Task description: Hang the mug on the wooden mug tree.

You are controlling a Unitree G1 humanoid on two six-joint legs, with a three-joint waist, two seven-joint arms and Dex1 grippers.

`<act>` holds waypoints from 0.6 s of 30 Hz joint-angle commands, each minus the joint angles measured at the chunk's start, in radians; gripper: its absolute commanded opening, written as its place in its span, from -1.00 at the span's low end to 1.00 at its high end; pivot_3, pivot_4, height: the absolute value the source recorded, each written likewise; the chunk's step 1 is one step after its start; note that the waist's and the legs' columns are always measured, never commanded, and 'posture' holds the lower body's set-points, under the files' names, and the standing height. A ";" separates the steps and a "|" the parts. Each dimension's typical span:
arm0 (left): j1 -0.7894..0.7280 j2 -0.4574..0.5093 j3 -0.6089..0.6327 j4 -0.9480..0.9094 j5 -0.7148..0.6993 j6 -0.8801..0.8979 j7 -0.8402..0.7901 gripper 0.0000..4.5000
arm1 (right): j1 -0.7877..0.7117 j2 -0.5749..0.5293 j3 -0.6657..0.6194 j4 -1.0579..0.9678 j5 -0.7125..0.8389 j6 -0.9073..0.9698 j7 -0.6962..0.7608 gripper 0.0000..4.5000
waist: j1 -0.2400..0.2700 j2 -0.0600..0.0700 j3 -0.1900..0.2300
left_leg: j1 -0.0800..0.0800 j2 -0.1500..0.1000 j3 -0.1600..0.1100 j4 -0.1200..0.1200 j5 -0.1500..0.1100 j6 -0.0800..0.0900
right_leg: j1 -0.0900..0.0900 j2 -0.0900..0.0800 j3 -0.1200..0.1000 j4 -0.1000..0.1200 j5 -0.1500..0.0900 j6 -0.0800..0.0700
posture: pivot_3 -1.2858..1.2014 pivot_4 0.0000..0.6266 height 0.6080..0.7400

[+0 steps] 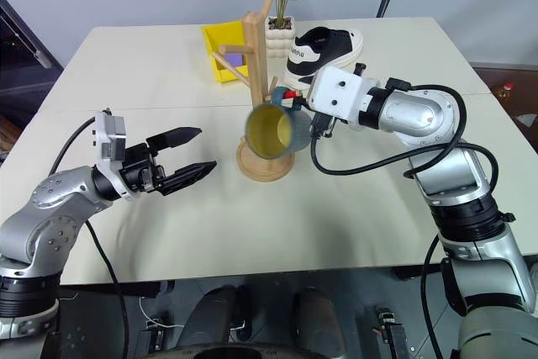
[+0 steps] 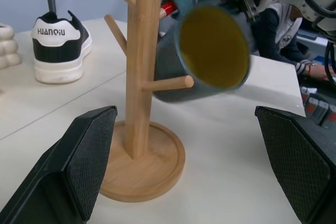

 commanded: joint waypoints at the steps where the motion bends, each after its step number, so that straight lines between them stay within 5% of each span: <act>1: -0.008 0.002 0.006 -0.039 -0.002 -0.011 0.006 1.00 | -0.023 -0.016 -0.035 -0.018 -0.008 -0.025 0.003 0.47 | 0.000 0.000 0.000 | 0.000 0.000 0.000 0.000 0.000 0.000 | 0.000 0.000 0.000 0.000 0.000 0.000 | 0.03 -0.52 1.00; 10: 0.039 -0.019 0.042 0.031 0.070 -0.037 0.103 1.00 | 0.222 -0.017 -0.314 -0.055 0.163 0.051 -0.037 0.47 | 0.004 -0.001 0.000 | 0.000 0.000 0.000 0.000 0.000 0.000 | 0.001 -0.001 -0.001 -0.001 0.000 0.000 | 0.03 -0.52 1.00; 18: 0.078 -0.173 0.111 0.275 0.258 -0.213 0.356 1.00 | 0.520 0.283 -0.511 0.078 0.339 -0.027 -0.181 0.47 | -0.002 -0.001 -0.001 | 0.003 0.000 0.000 0.000 0.000 0.001 | 0.004 0.000 -0.001 0.000 0.000 0.000 | 0.03 -0.52 1.00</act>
